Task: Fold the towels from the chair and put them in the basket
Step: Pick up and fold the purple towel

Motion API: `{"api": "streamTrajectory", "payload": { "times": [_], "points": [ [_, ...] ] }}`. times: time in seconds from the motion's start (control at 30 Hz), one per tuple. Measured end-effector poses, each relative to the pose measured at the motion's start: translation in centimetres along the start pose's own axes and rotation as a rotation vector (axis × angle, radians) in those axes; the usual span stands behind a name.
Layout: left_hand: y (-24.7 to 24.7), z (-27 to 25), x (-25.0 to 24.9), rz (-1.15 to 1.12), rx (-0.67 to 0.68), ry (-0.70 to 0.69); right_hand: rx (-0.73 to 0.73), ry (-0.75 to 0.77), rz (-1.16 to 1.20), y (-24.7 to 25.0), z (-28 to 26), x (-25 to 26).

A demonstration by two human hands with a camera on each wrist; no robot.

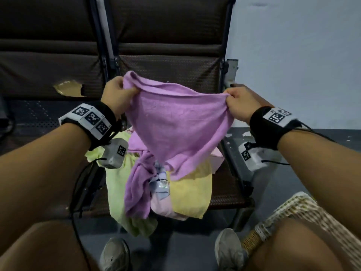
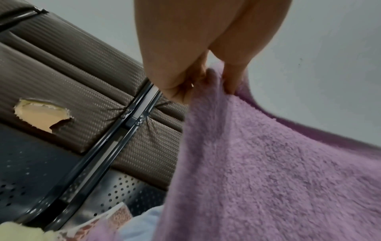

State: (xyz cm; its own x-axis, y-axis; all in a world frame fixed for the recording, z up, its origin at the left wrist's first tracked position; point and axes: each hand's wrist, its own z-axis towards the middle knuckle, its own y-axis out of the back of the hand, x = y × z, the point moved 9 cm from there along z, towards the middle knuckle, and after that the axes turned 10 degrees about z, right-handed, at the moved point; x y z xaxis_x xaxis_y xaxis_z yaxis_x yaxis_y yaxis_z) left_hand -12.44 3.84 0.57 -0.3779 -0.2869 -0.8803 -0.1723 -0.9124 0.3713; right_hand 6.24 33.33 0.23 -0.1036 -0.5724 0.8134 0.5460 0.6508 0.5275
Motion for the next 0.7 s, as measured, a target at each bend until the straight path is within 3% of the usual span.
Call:
{"api": "streamTrajectory", "payload": {
  "times": [0.17, 0.27, 0.37, 0.47, 0.6, 0.7],
  "points": [
    [2.6, 1.1, -2.2, 0.016, -0.051, -0.036, -0.132, 0.132, -0.191, 3.6, 0.2, 5.2],
    [3.4, 1.6, -3.1, -0.083, -0.065, -0.028, -0.081, 0.13, -0.224, 4.3, 0.1, 6.0],
    [3.2, 2.1, -2.8, -0.104, -0.047, 0.005, 0.024, 0.065, -0.074, 4.3, -0.1, 5.6],
    [3.0, 2.6, -1.2, -0.068, -0.138, 0.091, 0.075, -0.081, 0.138, 3.8, -0.5, 4.6],
    [2.1, 1.7, -0.3, -0.009, -0.244, 0.254, 0.031, -0.269, 0.286, 2.0, -1.1, 3.5],
    [-1.2, -0.1, -1.3, -0.15, -0.158, 0.31, 0.091, -0.349, 0.51, -0.8, -2.0, 4.2]
  ]
}}
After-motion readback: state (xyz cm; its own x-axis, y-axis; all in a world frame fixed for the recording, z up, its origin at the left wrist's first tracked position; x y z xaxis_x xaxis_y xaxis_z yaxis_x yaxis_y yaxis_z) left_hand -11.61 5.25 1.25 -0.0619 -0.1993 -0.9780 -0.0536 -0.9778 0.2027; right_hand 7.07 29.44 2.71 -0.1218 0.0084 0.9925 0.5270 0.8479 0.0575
